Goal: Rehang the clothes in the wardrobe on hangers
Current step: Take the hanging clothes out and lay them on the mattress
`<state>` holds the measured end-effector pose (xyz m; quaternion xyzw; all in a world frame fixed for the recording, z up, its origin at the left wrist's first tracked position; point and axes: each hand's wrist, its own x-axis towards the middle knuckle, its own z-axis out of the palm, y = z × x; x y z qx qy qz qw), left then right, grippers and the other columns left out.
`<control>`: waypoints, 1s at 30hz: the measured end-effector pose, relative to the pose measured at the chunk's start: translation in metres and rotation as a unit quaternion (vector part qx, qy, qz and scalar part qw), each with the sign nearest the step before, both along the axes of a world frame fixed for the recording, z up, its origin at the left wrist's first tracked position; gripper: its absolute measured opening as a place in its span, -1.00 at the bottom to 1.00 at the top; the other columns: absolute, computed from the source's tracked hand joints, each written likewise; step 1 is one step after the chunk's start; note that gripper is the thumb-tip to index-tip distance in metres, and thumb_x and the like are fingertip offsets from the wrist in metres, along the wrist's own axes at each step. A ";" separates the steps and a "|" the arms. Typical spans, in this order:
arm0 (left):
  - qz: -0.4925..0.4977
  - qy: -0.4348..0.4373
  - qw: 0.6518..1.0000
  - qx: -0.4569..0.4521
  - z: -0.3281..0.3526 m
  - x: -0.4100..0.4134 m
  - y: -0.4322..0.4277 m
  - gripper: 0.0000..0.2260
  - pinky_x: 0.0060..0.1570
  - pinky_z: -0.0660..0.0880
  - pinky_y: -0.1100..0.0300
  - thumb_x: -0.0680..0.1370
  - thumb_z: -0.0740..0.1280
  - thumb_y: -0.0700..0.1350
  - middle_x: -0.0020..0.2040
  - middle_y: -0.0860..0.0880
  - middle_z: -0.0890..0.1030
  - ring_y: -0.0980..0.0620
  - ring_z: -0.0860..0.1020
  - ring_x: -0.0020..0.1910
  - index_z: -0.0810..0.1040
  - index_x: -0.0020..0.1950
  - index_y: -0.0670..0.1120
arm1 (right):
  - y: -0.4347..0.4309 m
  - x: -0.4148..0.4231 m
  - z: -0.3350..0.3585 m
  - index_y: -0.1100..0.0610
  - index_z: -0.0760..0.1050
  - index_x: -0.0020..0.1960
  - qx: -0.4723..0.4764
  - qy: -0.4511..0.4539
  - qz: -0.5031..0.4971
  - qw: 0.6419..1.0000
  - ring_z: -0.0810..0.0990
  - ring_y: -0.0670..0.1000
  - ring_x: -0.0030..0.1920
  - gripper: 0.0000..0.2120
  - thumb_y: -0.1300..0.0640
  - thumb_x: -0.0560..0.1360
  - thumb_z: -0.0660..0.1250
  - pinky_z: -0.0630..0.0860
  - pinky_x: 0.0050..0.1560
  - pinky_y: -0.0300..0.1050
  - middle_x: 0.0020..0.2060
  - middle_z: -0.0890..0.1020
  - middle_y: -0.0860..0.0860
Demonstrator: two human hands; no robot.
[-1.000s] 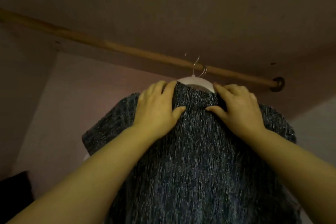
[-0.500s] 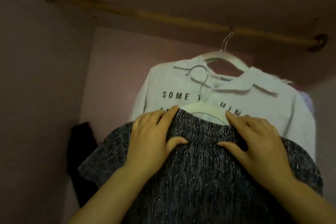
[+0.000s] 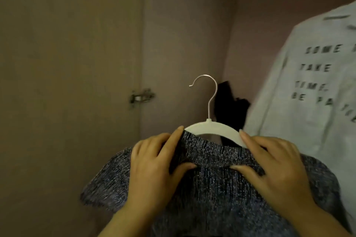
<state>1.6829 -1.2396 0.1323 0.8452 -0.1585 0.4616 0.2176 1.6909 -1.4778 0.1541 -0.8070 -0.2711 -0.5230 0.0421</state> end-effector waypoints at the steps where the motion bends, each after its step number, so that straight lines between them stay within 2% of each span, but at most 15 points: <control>1: 0.028 0.000 1.000 0.002 0.001 -0.016 0.020 -0.39 0.01 0.40 0.02 0.39 0.25 0.25 0.01 -0.05 0.60 -0.01 0.46 0.00 0.48 0.32 -0.08 | 0.021 -0.002 -0.002 0.20 0.39 0.29 0.007 0.000 0.030 1.000 0.44 0.06 0.01 -0.45 -0.18 0.48 0.19 0.33 0.02 -0.07 -0.05 0.63 0.12; 6: 0.162 -0.014 0.987 0.007 0.006 -0.097 0.118 -0.40 0.05 0.27 0.06 0.39 0.24 0.24 0.03 -0.08 0.60 -0.02 0.42 0.02 0.46 0.33 -0.06 | 0.134 -0.024 -0.003 0.22 0.41 0.28 0.026 -0.011 0.164 0.986 0.45 0.05 0.01 -0.43 -0.12 0.41 0.29 0.33 0.02 -0.08 -0.06 0.63 0.13; 9: 0.230 -0.023 0.973 0.003 0.005 -0.153 0.177 -0.41 0.06 0.27 0.08 0.39 0.25 0.24 0.02 -0.07 0.60 -0.02 0.42 0.01 0.44 0.34 -0.02 | 0.207 -0.050 -0.003 0.21 0.41 0.28 0.026 -0.005 0.237 0.971 0.45 0.04 0.01 -0.43 -0.12 0.39 0.29 0.32 0.02 -0.12 -0.06 0.64 0.12; 12: 0.285 -0.047 0.957 -0.003 -0.001 -0.215 0.238 -0.42 0.10 0.25 0.16 0.39 0.27 0.24 0.07 0.01 0.54 0.01 0.42 0.02 0.37 0.35 0.02 | 0.282 -0.087 -0.008 0.17 0.41 0.32 0.026 -0.024 0.310 0.950 0.44 0.05 0.01 -0.42 -0.13 0.40 0.28 0.31 0.01 -0.09 -0.04 0.62 0.10; 14: 0.326 -0.068 0.943 -0.005 -0.006 -0.260 0.278 -0.42 0.13 0.22 0.20 0.39 0.28 0.23 0.11 0.08 0.47 0.03 0.43 0.04 0.34 0.34 0.01 | 0.334 -0.117 -0.012 0.16 0.37 0.31 0.024 -0.044 0.356 0.933 0.44 0.05 0.02 -0.45 -0.14 0.44 0.27 0.31 0.02 -0.05 0.03 0.53 0.03; 16: 0.369 -0.080 0.926 -0.007 -0.014 -0.306 0.319 -0.43 0.14 0.26 0.16 0.39 0.30 0.22 0.11 0.05 0.50 0.02 0.44 0.05 0.35 0.33 0.00 | 0.388 -0.148 -0.018 0.15 0.37 0.31 0.025 -0.052 0.400 0.915 0.44 0.06 0.02 -0.48 -0.13 0.46 0.26 0.31 0.02 -0.03 0.04 0.46 0.00; 19: 0.427 -0.076 0.901 -0.006 -0.020 -0.378 0.378 -0.43 0.12 0.31 0.09 0.39 0.32 0.19 0.05 -0.05 0.58 0.00 0.45 0.04 0.37 0.32 -0.02 | 0.474 -0.199 -0.027 0.16 0.36 0.31 0.033 -0.044 0.463 0.885 0.44 0.08 -0.01 -0.47 -0.12 0.46 0.28 0.32 -0.01 -0.01 0.03 0.49 0.03; 22: 0.492 -0.061 0.869 0.000 -0.028 -0.451 0.431 -0.44 0.11 0.31 0.07 0.39 0.32 0.19 0.04 -0.08 0.59 -0.01 0.44 0.04 0.40 0.33 -0.01 | 0.556 -0.254 -0.038 0.19 0.37 0.30 0.033 -0.039 0.515 0.856 0.45 0.09 -0.06 -0.45 -0.11 0.44 0.31 0.34 -0.09 0.01 -0.06 0.62 0.13; 26: 0.583 -0.053 0.811 0.011 -0.042 -0.545 0.491 -0.45 0.10 0.31 0.03 0.39 0.32 0.17 0.04 -0.11 0.60 -0.04 0.44 0.04 0.42 0.33 -0.02 | 0.660 -0.327 -0.052 0.22 0.36 0.30 0.040 -0.035 0.599 0.799 0.43 0.07 -0.07 -0.44 -0.10 0.43 0.31 0.33 -0.09 -0.03 -0.09 0.63 0.16; 30: 0.656 -0.031 0.753 0.019 -0.057 -0.617 0.538 -0.46 0.07 0.31 0.03 0.39 0.32 0.16 0.02 -0.12 0.61 -0.04 0.43 0.03 0.43 0.29 -0.06 | 0.750 -0.391 -0.074 0.21 0.37 0.32 0.030 0.010 0.673 0.739 0.45 0.07 -0.05 -0.42 -0.09 0.43 0.33 0.38 -0.07 -0.01 -0.09 0.63 0.16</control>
